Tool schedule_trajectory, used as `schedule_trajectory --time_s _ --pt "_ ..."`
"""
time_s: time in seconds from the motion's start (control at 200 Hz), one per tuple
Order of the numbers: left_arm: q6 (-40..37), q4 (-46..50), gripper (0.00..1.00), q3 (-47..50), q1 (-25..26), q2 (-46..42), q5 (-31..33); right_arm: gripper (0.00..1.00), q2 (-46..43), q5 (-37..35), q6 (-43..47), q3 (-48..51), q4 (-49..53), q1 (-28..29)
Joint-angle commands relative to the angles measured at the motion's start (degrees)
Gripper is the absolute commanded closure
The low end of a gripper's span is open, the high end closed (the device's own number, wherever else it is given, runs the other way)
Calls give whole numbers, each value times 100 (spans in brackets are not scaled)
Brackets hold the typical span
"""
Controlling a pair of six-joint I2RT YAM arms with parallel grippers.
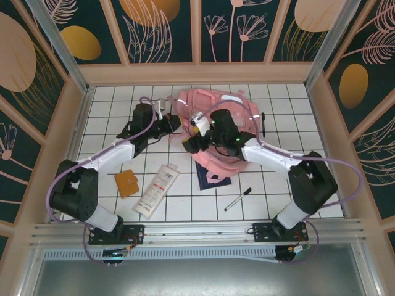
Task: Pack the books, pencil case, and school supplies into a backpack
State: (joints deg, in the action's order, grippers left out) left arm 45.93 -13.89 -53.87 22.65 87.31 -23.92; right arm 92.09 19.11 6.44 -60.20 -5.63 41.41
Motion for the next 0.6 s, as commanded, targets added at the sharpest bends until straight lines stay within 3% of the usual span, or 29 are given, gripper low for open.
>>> schedule_trajectory --time_s 0.0,0.075,0.14,0.205,0.48,0.591 --pt "457 -488 100 0 -7 -282 -92 30 401 -1128 -560 -243 167 299" --pt "367 -320 100 40 -7 -377 88 49 519 -1340 -257 -345 576 318" --pt "304 -446 100 162 -6 -463 197 79 415 -1099 -17 -264 643 291" --pt "-14 -228 100 104 -23 -495 384 100 229 -774 228 -213 719 226" --pt "-1294 92 100 21 -601 -294 1142 100 -422 751 1314 -413 1274 -484" --pt "-1307 -100 100 -8 -931 -47 1134 100 -438 1637 2179 -644 1763 -580"
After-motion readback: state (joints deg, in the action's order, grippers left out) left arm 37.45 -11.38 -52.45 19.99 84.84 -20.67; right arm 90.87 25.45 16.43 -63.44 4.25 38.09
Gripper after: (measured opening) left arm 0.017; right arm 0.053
